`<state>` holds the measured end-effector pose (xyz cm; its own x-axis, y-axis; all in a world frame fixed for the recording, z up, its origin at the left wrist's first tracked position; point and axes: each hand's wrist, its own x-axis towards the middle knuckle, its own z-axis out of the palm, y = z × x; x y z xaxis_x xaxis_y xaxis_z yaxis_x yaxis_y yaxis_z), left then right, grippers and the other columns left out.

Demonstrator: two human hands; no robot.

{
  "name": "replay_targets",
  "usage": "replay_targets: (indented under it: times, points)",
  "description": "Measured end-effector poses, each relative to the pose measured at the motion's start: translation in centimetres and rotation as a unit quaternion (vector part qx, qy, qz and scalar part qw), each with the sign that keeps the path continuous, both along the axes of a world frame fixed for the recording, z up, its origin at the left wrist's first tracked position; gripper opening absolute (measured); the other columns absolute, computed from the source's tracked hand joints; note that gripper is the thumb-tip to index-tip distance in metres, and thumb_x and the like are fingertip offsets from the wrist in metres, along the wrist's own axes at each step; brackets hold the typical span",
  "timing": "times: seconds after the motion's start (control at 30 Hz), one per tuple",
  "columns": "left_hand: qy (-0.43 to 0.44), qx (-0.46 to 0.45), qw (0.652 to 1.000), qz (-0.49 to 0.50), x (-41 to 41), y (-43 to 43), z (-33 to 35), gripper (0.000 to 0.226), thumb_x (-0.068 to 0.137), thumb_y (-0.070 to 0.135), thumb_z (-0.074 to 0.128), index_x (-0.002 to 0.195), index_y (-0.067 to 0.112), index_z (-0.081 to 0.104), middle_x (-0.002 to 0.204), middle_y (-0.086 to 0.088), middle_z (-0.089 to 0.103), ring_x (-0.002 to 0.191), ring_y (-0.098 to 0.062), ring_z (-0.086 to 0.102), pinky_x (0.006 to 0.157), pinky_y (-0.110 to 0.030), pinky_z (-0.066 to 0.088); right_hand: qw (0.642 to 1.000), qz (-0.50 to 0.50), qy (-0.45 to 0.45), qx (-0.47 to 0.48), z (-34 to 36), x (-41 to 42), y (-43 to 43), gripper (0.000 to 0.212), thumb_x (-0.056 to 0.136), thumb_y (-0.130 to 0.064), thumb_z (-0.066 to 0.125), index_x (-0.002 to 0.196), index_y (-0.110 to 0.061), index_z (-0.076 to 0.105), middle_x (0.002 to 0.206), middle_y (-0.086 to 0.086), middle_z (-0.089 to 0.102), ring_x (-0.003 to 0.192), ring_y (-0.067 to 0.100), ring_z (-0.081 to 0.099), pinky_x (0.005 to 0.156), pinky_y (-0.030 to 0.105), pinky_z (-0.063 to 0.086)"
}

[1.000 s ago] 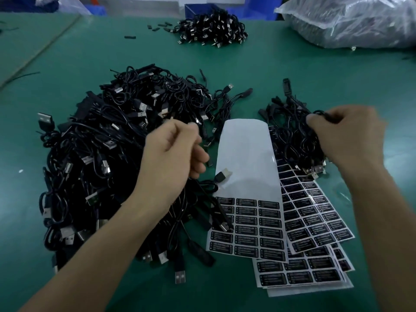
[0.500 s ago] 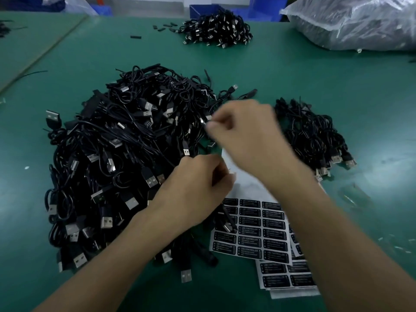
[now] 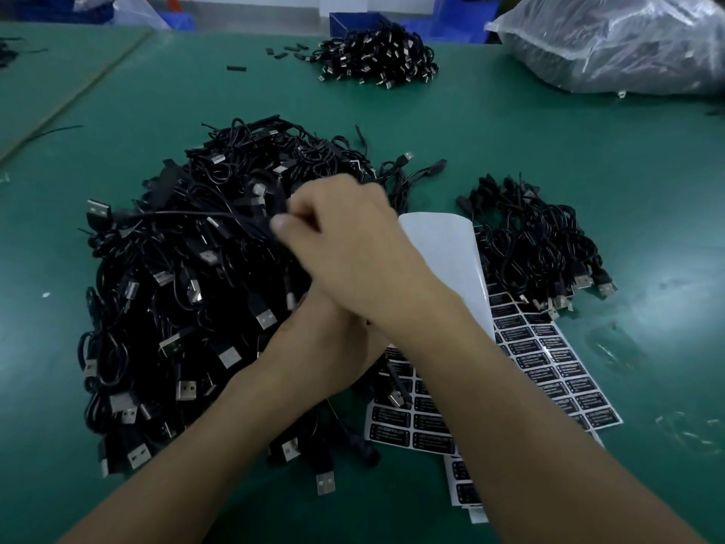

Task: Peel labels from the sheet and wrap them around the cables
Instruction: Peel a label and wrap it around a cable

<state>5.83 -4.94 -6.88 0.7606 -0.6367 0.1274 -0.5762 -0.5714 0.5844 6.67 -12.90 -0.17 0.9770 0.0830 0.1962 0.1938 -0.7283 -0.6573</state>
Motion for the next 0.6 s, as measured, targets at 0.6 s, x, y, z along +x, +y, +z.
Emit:
replay_targets:
  times: [0.6]
  points:
    - [0.373,-0.525,0.748,0.161,1.0,0.3,3.0,0.045,0.107,0.044,0.028,0.122,0.014,0.059,0.093,-0.009,0.078,0.083,-0.021,0.075,0.062,-0.029,0.058,0.942,-0.018,0.127,0.311,-1.7,-4.3,-9.0,0.035,0.093,-0.014,0.062,0.06,-0.021,0.067,0.062,0.005,0.069,0.063,0.024,0.058,0.059,0.033,0.039]
